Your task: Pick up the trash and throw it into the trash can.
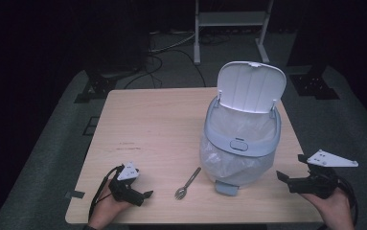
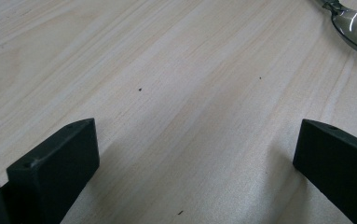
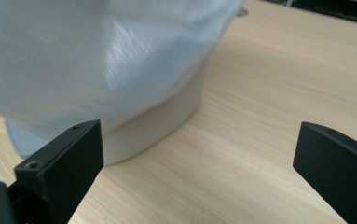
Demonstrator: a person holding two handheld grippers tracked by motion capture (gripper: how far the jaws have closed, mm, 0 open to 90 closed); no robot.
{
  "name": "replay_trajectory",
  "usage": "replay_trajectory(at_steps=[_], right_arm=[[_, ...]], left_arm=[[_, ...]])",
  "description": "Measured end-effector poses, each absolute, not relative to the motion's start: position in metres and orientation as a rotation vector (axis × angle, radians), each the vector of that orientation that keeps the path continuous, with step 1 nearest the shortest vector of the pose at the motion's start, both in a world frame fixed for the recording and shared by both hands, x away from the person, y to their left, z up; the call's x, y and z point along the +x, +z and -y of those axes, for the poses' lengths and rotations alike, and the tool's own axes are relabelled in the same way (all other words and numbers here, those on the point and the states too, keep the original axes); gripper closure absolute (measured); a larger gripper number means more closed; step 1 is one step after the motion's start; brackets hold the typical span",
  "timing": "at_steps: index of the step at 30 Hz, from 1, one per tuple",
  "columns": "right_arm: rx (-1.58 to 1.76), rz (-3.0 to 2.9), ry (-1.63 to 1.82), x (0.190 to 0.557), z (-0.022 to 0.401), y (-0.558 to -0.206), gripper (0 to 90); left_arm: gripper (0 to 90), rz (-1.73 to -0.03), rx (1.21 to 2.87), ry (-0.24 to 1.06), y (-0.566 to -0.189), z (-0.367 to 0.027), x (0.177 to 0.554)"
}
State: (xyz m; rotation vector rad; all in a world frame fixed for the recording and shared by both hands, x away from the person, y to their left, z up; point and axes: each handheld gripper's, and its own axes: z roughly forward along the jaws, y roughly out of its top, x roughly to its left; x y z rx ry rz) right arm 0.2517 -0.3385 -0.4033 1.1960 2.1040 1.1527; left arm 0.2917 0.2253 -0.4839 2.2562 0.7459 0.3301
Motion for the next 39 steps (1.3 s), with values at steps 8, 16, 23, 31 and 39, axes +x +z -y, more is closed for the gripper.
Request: replay_trajectory(at_steps=[8,16,23,31,39], right_arm=[[1.2,-2.097,1.115,0.255,0.34,-0.421,0.7],[1.208,-2.135,1.072,0.261,0.34,-0.444,0.7],[1.231,-2.203,1.027,0.267,0.338,-0.464,0.7],[1.245,-2.233,0.989,0.271,0.341,-0.477,0.7],[1.27,-2.267,0.946,0.274,0.343,-0.486,0.7]], left_arm=[[0.0,-0.747,2.253,0.33,-0.484,-0.225,0.292],[0.0,-0.747,2.253,0.33,-0.484,-0.225,0.292],[0.0,-0.749,2.253,0.332,-0.484,-0.225,0.292],[0.0,-0.763,2.232,0.332,-0.48,-0.225,0.29],[0.0,-0.758,2.207,0.337,-0.473,-0.221,0.288]])
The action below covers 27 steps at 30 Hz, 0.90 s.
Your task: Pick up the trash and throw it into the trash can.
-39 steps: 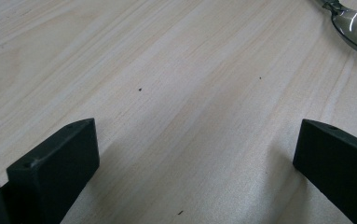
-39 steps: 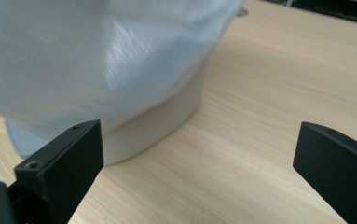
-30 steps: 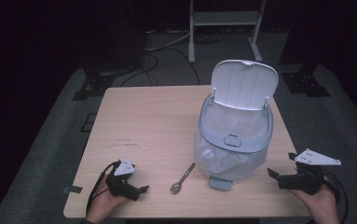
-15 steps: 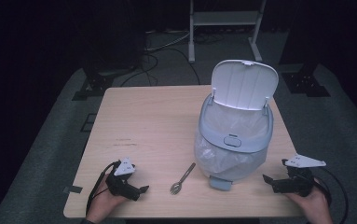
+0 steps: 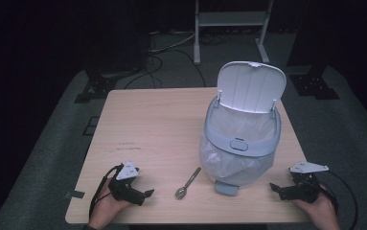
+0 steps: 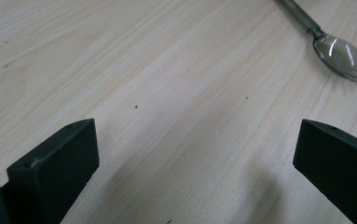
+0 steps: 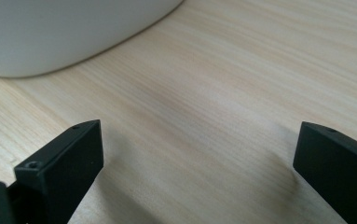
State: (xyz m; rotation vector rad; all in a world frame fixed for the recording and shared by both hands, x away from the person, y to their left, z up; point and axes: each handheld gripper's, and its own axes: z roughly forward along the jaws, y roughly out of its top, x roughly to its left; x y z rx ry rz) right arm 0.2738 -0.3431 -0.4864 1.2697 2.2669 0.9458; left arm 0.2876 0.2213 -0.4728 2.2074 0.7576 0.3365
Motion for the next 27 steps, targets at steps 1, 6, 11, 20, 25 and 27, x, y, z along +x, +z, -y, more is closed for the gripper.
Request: replay_trajectory(at_steps=[1,6,11,20,25,27], right_arm=[[1.27,-2.267,0.946,0.274,0.343,-0.486,0.7],[1.268,-2.269,0.952,0.275,0.343,-0.489,0.0],[1.272,-2.27,0.953,0.275,0.343,-0.489,0.0],[1.275,-2.267,0.952,0.275,0.343,-0.489,0.0],[1.277,-2.266,0.952,0.275,0.343,-0.489,0.0],[1.278,-2.265,0.952,0.275,0.343,-0.489,0.0]], left_arm=[[0.0,-0.758,2.207,0.337,-0.473,-0.221,0.288],[0.0,-0.755,2.201,0.33,-0.468,-0.218,0.287],[0.0,-0.741,2.184,0.318,-0.462,-0.209,0.286],[0.0,-0.717,2.18,0.309,-0.455,-0.194,0.287],[0.0,-0.708,2.165,0.298,-0.451,-0.185,0.288],[0.0,-0.704,2.157,0.287,-0.451,-0.181,0.289]])
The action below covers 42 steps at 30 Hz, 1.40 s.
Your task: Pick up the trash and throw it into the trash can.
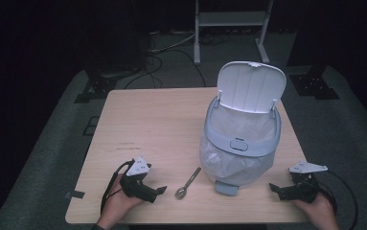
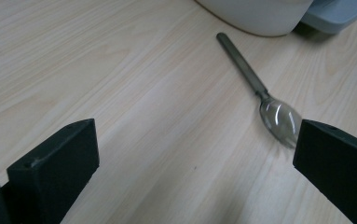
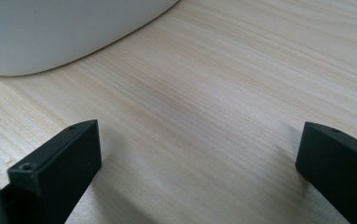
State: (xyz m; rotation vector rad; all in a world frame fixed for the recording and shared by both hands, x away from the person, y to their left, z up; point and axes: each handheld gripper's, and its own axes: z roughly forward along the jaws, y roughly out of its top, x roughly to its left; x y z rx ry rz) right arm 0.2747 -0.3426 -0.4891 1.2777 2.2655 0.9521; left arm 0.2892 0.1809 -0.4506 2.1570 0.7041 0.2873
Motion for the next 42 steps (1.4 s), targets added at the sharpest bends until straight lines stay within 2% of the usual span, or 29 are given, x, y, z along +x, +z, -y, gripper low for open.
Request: replay_trajectory(at_steps=[19,32,42], right_arm=[[1.276,-2.266,0.951,0.275,0.343,-0.489,0.0],[1.278,-2.265,0.949,0.275,0.342,-0.489,0.0],[1.276,-2.265,0.949,0.275,0.342,-0.489,0.0]], left_arm=[[0.0,-0.663,2.163,0.265,-0.449,-0.138,0.297],[0.0,-0.681,2.164,0.252,-0.461,-0.118,0.303],[0.0,-0.678,2.236,0.254,-0.475,-0.099,0.304]])
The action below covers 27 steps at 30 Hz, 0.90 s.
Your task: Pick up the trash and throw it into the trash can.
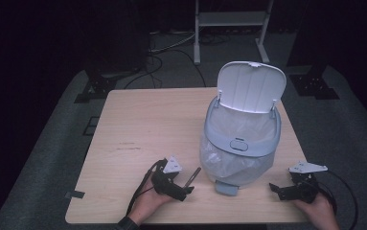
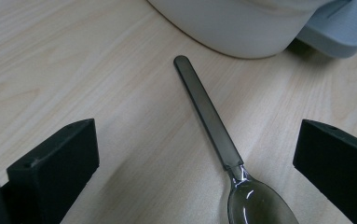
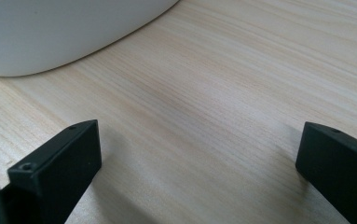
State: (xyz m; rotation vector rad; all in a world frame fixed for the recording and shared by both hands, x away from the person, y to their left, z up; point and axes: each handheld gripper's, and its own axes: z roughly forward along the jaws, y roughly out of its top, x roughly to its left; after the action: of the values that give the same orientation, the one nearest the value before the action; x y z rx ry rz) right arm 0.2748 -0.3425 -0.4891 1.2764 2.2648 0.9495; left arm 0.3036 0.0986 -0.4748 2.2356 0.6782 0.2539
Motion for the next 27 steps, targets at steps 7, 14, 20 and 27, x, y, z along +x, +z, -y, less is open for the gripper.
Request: replay_trajectory(at_steps=[7,14,20,27], right_arm=[[1.276,-2.265,0.949,0.275,0.342,-0.489,0.0],[1.277,-2.265,0.949,0.275,0.342,-0.489,0.0],[1.276,-2.265,0.949,0.275,0.342,-0.489,0.0],[1.277,-2.265,0.949,0.275,0.342,-0.489,0.0]], left_arm=[[0.0,-0.688,2.262,0.254,-0.483,-0.097,0.304],[0.0,-0.658,2.28,0.296,-0.485,-0.097,0.302],[11.9,-0.629,2.254,0.295,-0.484,-0.101,0.298],[40.2,-0.594,2.216,0.297,-0.482,-0.106,0.294]])
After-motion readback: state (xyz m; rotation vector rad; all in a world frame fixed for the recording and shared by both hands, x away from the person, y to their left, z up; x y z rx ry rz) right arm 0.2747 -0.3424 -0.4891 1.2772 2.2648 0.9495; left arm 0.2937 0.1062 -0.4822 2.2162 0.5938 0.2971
